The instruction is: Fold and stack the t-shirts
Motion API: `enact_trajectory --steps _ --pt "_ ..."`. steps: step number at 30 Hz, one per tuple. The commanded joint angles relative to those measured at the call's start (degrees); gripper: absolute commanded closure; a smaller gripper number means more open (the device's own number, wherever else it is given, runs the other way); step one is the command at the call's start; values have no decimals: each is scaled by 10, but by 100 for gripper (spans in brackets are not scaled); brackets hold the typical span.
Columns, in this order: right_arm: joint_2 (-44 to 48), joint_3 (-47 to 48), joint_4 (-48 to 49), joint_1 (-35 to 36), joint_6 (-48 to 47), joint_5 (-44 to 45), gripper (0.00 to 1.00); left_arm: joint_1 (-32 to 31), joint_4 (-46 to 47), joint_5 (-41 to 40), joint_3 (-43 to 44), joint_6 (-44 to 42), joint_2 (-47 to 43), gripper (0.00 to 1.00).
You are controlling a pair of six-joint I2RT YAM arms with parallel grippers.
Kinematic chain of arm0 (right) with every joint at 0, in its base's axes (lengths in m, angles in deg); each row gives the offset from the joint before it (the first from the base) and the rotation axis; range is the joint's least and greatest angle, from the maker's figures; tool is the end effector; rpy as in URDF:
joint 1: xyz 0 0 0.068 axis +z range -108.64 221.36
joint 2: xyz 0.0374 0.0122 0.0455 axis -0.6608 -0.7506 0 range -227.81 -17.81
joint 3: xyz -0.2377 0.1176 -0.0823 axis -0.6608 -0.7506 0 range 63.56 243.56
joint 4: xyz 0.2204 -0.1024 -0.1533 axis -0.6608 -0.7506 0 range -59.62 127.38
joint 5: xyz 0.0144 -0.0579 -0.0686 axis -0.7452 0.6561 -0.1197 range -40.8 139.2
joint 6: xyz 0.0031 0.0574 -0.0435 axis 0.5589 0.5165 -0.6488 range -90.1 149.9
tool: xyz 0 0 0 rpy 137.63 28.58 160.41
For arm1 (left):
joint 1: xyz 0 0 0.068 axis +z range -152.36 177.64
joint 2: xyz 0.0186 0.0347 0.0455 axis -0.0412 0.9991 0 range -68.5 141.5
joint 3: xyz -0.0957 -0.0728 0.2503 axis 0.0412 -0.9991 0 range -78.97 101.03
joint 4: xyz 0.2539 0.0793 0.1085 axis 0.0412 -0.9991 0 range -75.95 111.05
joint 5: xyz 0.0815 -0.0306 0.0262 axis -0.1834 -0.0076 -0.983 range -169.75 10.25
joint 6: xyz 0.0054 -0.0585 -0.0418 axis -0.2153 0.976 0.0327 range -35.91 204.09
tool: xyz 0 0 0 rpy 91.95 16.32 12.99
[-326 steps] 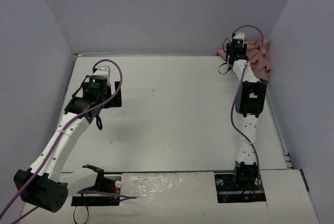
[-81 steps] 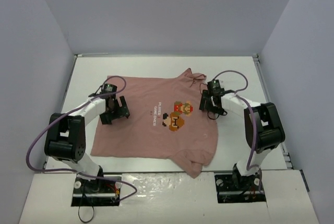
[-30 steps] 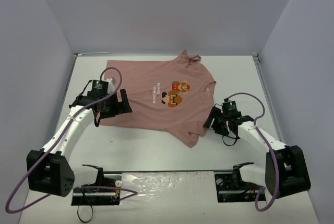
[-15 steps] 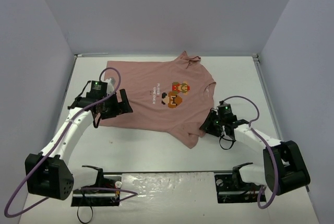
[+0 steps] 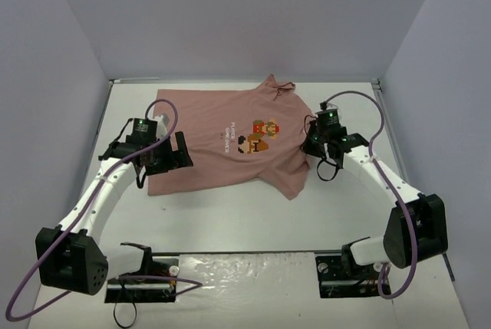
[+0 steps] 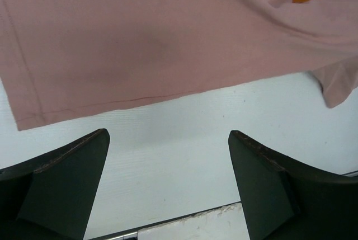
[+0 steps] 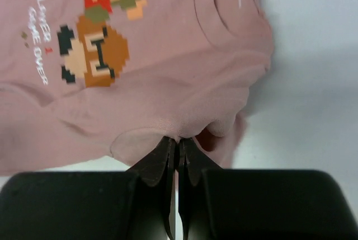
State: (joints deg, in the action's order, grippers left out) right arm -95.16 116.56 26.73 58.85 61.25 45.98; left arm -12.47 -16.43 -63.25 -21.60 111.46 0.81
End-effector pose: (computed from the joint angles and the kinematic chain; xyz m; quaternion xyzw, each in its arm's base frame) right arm 0.3265 0.1063 0.2417 0.0942 0.8817 0.2135 0.4100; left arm 0.2817 -0.0675 0.2679 -0.0902 0.9252 -0.2377 0.2817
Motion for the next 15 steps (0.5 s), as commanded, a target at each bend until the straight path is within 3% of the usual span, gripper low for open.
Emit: enact_trajectory --steps 1,4,7,15 --pt "-82 69 -46 6 -45 42 90 0 0 -16 30 -21 6 14" --pt "-114 93 -46 2 -60 49 68 -1 1 -22 28 -24 18 14" --pt "-118 114 -46 -7 -92 37 55 0 1 -30 35 -30 36 14" --pt "-54 47 -48 -66 -152 -26 52 -1 9 -21 61 -31 79 14"
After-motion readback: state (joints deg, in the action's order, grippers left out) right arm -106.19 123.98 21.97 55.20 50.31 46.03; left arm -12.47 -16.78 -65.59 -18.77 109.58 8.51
